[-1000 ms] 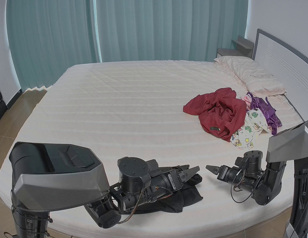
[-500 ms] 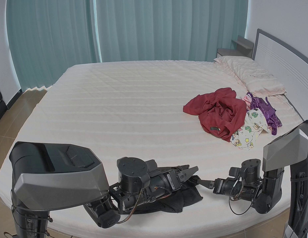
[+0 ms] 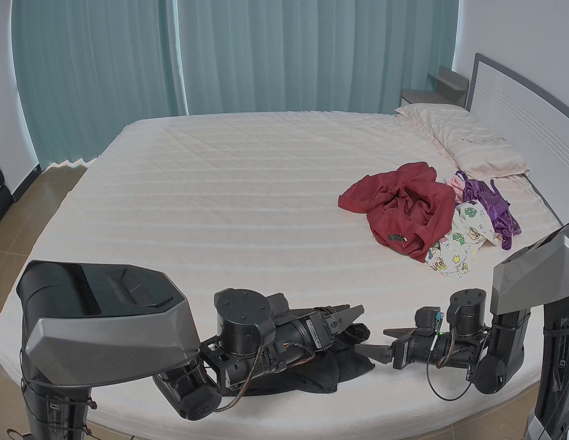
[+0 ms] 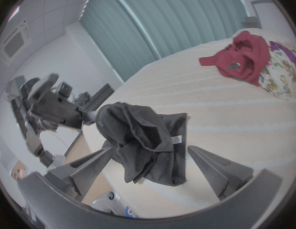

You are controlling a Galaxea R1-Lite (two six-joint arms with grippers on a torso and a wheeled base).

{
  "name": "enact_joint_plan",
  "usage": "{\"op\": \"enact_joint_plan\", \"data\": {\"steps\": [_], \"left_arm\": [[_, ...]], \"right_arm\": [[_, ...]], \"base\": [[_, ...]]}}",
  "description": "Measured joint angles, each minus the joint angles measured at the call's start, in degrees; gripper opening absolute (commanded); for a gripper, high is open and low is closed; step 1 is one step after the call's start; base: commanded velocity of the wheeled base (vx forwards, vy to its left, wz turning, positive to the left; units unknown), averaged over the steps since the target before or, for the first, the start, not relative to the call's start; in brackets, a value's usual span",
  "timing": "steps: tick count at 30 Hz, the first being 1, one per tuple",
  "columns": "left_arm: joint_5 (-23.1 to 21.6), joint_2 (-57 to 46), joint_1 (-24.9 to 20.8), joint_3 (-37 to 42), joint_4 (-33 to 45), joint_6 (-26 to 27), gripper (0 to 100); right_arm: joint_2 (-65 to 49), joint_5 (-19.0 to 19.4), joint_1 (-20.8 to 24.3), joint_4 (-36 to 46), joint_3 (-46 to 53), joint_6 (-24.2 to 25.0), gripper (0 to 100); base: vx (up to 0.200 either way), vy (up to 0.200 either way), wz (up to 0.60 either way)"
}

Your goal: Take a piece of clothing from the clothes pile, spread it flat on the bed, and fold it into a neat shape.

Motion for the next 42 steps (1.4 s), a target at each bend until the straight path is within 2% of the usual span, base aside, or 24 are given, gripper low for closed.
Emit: {"op": "enact_joint_plan", "data": {"steps": [4, 10, 18, 19, 32, 42], "left_arm": [[0.0, 0.0, 0.1, -0.1, 0.0, 0.0, 100], [0.0, -0.1, 0.1, 0.0, 0.1, 0.0, 100], [0.0, -0.2, 0.3, 0.0, 0.1, -0.1, 100], [0.0, -0.2, 0.3, 0.0, 0.1, -0.1, 100], [0.5, -0.7, 0.4, 0.2, 0.1, 0.1, 100], [3.2, -0.9, 4.3, 1.2, 1.3, 1.0, 100]], "right_arm": [[1.0, 1.8, 1.6, 0.0, -1.8, -3.0, 100], [4.2, -0.8, 5.6, 0.0, -7.8, -4.1, 100], [6.3, -1.3, 8.1, 0.0, -11.5, -4.6, 100], [6.4, -1.3, 8.1, 0.0, -11.8, -4.6, 0], [7.6, -1.4, 7.7, 0.0, -13.1, -4.2, 0], [7.9, -1.4, 4.7, 0.0, -12.2, -4.2, 0]], "base": [[0.0, 0.0, 0.0], [0.0, 0.0, 0.0], [0.0, 0.0, 0.0], [0.0, 0.0, 0.0], [0.0, 0.0, 0.0], [0.0, 0.0, 0.0]]}}
